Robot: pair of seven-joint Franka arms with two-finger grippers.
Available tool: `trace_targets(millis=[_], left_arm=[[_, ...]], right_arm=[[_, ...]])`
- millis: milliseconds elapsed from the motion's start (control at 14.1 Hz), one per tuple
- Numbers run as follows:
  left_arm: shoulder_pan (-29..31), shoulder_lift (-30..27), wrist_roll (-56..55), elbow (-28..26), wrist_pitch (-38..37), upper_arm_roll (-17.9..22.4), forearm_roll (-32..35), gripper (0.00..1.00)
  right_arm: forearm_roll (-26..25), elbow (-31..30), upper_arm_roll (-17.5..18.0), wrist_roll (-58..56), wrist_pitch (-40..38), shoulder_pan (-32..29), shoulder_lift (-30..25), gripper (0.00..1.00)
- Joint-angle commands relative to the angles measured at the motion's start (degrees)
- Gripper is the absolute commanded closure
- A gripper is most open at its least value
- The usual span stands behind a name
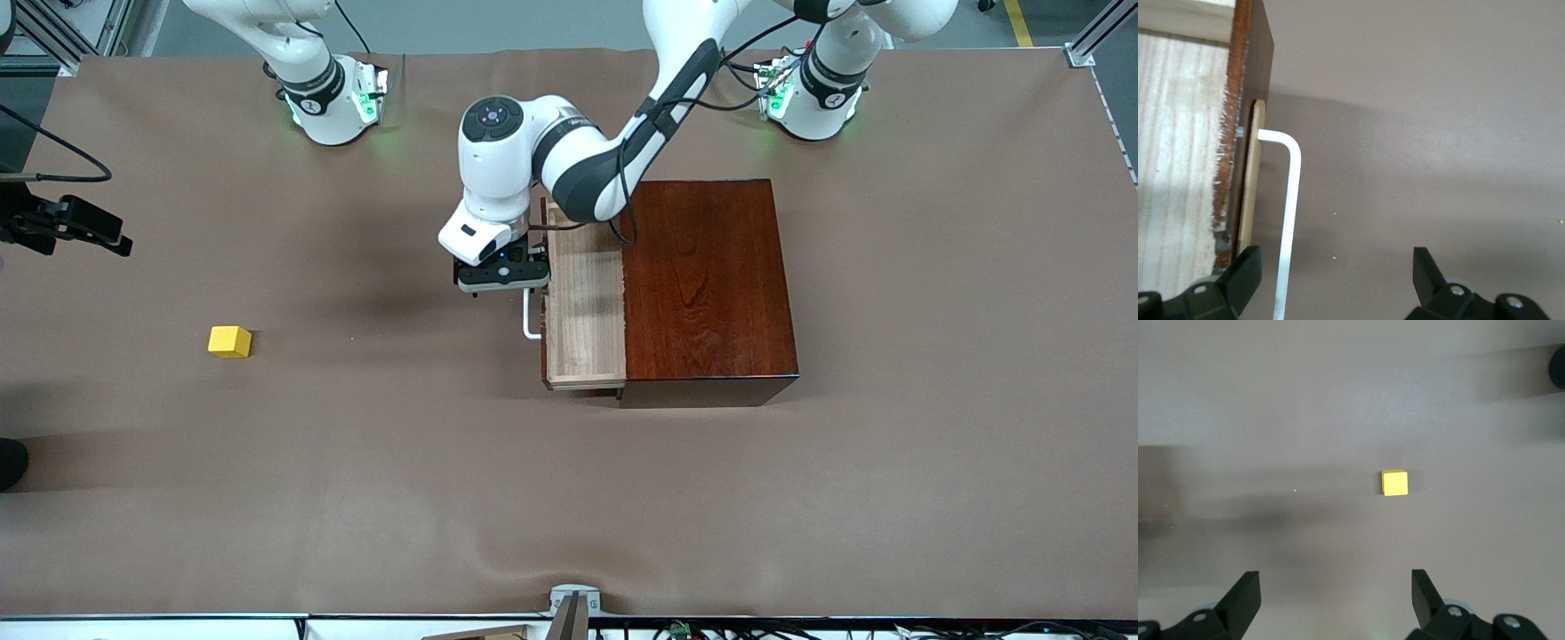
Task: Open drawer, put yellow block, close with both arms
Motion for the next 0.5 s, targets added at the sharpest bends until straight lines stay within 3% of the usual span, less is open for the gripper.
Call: trace_targets(millis=[0,426], left_arm=[[0.0,-3.7,-1.1,-0.1,-3.3,0.4,0.4,0.00],[4.2,-11.7,-1.1,-0.1,-7.9,0.3,0.1,0.00]], right_arm=[[0.0,-0.1,0.8,0.0,0.2,-0.8,-0.7,0.00],[-0.8,0.0,0.7,-0.2,0.5,-1.0,-0.7,0.00]])
